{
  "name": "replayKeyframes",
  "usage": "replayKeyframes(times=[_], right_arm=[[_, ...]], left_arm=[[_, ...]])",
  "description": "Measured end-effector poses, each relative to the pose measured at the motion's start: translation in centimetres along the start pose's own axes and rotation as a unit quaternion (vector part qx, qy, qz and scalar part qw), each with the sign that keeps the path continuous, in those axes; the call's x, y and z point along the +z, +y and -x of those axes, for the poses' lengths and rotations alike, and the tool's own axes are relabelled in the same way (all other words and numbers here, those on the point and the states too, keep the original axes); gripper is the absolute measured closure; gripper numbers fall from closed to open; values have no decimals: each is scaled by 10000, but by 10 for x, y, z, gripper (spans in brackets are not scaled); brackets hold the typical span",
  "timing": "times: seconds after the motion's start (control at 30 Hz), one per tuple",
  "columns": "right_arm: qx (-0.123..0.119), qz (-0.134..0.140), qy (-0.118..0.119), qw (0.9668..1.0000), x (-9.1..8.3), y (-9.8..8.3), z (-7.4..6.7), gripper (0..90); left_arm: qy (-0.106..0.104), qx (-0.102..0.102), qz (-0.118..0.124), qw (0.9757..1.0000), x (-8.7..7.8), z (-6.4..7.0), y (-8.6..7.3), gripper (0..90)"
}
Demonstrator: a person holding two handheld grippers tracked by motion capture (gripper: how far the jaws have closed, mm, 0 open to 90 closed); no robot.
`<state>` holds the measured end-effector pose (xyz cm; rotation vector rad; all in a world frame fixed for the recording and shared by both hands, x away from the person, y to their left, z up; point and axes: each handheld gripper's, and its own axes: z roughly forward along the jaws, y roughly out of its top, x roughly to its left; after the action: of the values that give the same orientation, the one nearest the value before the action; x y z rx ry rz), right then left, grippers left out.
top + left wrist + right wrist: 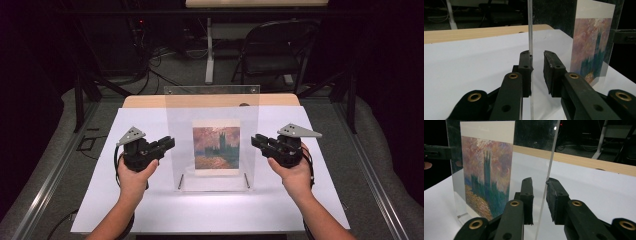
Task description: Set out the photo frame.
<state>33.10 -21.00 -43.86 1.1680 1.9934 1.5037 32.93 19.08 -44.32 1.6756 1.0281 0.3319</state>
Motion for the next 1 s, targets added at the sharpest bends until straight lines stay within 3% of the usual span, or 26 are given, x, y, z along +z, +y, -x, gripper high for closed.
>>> replayKeyframes(times=[0.47, 1.0], right_arm=[[52, 135, 43, 9999, -14, -12, -11, 761], [-70, 130, 95, 9998, -27, -19, -20, 742]], left_arm=[[-11, 142, 137, 9998, -13, 11, -13, 767], [-45, 372, 67, 9993, -24, 21, -20, 747]])
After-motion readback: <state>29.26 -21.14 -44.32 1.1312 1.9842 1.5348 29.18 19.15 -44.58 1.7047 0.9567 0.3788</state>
